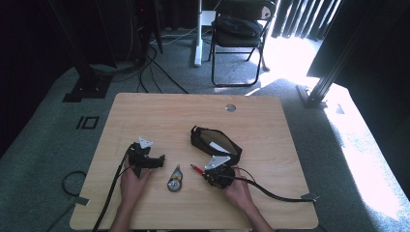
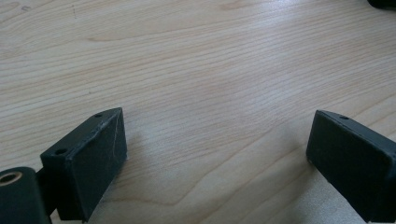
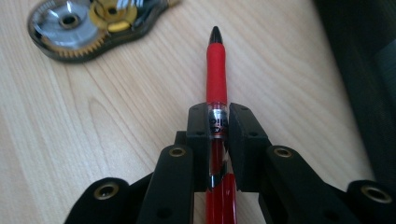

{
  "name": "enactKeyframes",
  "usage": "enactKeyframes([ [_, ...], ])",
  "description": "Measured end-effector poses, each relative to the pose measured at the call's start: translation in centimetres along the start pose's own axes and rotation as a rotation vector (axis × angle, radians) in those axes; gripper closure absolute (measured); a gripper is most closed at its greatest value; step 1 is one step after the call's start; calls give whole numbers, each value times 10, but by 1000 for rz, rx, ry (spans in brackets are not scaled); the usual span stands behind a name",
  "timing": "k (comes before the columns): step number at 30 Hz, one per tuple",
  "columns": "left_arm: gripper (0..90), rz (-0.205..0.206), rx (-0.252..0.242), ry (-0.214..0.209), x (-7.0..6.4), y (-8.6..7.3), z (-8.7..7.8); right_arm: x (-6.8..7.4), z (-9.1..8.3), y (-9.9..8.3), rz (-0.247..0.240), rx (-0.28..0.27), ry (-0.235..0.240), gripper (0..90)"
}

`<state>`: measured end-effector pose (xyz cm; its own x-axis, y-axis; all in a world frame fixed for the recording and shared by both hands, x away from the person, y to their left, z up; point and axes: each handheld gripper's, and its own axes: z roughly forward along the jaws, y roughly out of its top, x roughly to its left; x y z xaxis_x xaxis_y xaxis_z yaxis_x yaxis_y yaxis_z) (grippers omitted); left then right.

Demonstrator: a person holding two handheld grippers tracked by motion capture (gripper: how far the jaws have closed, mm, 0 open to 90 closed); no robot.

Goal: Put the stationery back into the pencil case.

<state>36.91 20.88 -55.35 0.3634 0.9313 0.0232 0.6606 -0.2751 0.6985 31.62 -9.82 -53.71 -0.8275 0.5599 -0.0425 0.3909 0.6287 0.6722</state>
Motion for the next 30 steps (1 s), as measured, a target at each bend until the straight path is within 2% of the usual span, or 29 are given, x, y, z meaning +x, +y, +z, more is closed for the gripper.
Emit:
enactKeyframes([
  [2,54,0,0,0,0,0,0,-1,-5,2,8,-19,7,792],
  [18,54,0,0,0,0,0,0,-5,-37,12,14,-96,-24,792],
  [30,54,0,0,0,0,0,0,-10,-51,17,21,-133,-39,793],
])
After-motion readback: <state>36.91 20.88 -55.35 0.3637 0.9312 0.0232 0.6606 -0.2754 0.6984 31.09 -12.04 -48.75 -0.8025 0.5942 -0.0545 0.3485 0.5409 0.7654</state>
